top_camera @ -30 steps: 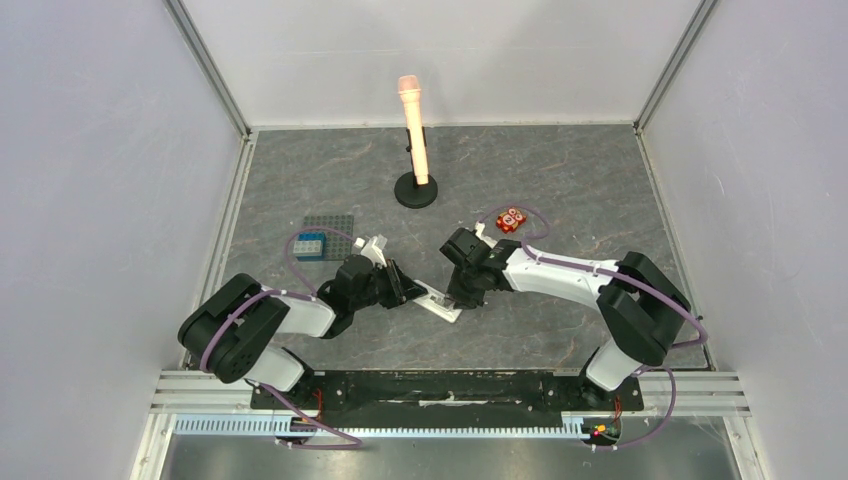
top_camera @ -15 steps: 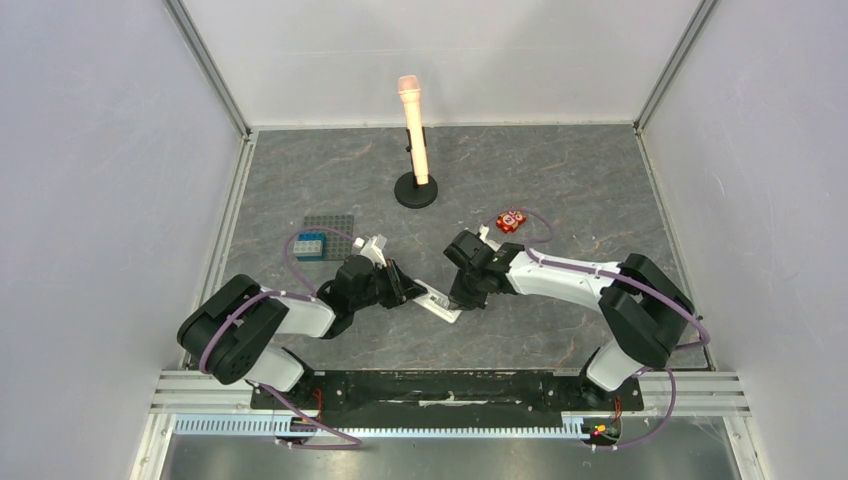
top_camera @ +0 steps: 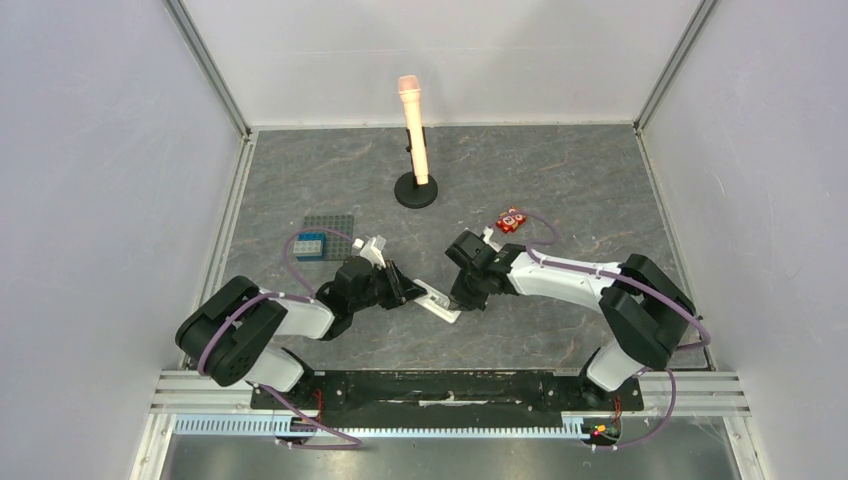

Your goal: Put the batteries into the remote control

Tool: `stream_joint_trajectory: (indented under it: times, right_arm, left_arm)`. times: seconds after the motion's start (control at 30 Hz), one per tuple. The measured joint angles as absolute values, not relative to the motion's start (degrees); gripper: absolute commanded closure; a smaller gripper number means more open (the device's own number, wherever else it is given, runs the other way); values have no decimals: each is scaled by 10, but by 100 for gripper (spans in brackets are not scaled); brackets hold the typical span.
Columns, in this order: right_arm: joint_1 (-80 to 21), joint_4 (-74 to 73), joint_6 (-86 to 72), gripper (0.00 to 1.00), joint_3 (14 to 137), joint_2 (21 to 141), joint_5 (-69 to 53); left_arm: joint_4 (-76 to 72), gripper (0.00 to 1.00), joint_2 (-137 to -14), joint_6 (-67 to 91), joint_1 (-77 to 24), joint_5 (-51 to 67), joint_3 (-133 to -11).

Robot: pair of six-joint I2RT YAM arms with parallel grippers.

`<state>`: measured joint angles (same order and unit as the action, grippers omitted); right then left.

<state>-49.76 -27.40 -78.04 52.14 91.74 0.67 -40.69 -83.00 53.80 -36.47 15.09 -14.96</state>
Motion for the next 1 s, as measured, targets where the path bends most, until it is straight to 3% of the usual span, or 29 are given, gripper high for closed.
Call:
stream_joint_trajectory:
  times: [0.6,1.0]
  right_arm:
    - [-577,-331,-762,100,571,955,147]
    - [-610,-311,-696,100,565,957,222]
  left_arm:
    - [-405,76,-825,538,-365,154,-146]
    - [-237,71,-698,505,-368,123,-196]
